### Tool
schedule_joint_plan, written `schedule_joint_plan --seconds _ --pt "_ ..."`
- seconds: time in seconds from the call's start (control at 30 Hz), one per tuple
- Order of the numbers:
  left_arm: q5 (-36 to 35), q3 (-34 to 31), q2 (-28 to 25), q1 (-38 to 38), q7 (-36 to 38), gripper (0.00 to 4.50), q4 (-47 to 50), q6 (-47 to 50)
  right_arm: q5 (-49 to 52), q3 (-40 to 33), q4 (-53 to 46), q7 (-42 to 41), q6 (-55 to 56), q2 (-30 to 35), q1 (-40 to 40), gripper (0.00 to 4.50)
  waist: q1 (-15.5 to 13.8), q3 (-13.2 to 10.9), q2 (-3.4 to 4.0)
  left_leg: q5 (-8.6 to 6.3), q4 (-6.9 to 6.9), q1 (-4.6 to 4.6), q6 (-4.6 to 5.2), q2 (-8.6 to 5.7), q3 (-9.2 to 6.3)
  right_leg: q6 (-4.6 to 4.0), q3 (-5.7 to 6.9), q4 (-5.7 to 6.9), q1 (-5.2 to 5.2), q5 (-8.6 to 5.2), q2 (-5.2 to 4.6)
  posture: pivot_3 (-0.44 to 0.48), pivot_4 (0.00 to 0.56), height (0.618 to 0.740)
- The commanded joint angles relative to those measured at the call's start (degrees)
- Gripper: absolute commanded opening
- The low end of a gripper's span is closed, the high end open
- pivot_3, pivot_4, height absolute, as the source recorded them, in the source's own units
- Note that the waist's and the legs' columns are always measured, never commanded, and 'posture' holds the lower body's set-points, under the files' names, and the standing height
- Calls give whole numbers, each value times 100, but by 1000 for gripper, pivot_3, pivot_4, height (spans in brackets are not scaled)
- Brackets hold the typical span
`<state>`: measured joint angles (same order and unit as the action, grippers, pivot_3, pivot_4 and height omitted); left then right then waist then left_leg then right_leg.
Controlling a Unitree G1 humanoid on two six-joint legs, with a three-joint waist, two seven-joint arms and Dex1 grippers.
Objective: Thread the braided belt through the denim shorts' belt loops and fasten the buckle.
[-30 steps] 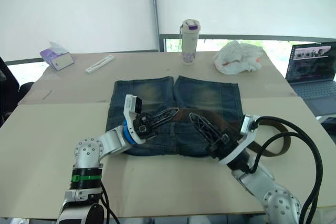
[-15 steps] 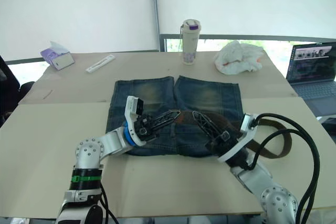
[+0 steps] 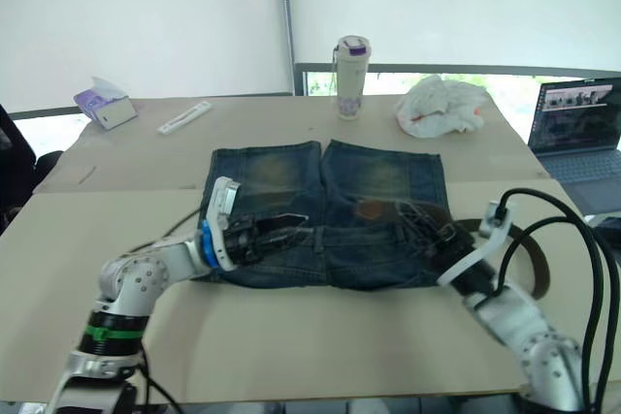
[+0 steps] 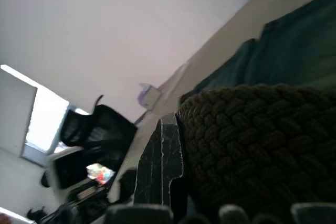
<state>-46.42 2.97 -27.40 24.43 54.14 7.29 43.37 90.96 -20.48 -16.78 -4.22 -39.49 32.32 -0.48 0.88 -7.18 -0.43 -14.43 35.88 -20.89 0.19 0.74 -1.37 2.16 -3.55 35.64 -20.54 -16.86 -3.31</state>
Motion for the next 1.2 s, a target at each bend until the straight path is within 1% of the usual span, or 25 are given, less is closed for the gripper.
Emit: schedule_joint_plan --seconds 0.03,0.1,0.23,0.33,0.5,0.6,0.77,0.83,1.2 --pt "769 251 -472 -51 871 4436 263 -1028 -206 -282 885 -26 -373 573 -418 0 -7 -1 3 0 -2 -2 0 1 1 -1 -2 -4 0 0 -1 0 150 740" --pt "937 252 -615 -94 1074 4436 243 -1300 -334 -337 1329 -196 -569 847 -655 0 -7 -1 8 0 -2 -12 1 3 1 -2 -8 -12 0 1 -3 0 150 740" --pt "1104 127 -543 -204 989 4436 97 -1618 -899 -71 2232 -671 -1144 1369 -1271 0 -5 -2 7 -5 -2 -25 11 8 2 1 -10 -23 5 2 -2 0 150 740" --pt "1332 201 -511 -245 946 4436 67 -1813 -1495 211 2557 -1133 -1435 1593 -1524 0 -5 -2 6 -7 1 -25 15 9 0 3 -4 -26 9 3 3 0 150 740" --pt "1772 263 -343 -177 701 4436 -49 -2172 -2106 436 2596 -1764 -1777 1680 -1737 0 -12 -2 7 -8 2 -25 15 8 -1 8 -5 -28 9 6 2 0 150 740" --pt "2006 318 -216 -116 598 4436 -220 -2361 -2572 497 2684 -1882 -1739 1593 -1833 0 -14 -1 7 -8 5 -23 15 9 -3 11 -2 -29 9 8 1 0 150 740" --pt "2211 477 -89 -156 621 4436 -327 -2504 -2814 289 2892 -2011 -1854 1383 -2071 0 -3 -1 7 -8 5 -23 15 8 -4 13 -2 -30 9 9 1 0 150 740" --pt "2284 543 -50 -199 657 4436 -382 -2583 -2963 355 3020 -2045 -1889 1265 -2176 0 3 -1 7 -8 5 -24 15 8 -3 13 -4 -28 9 9 1 0 150 740" --pt "2272 512 108 -188 659 4436 -506 -2541 -3548 733 3128 -2626 -2035 421 -2682 0 18 1 12 -8 7 -15 15 9 -5 13 -5 -20 6 10 4 0 150 740"
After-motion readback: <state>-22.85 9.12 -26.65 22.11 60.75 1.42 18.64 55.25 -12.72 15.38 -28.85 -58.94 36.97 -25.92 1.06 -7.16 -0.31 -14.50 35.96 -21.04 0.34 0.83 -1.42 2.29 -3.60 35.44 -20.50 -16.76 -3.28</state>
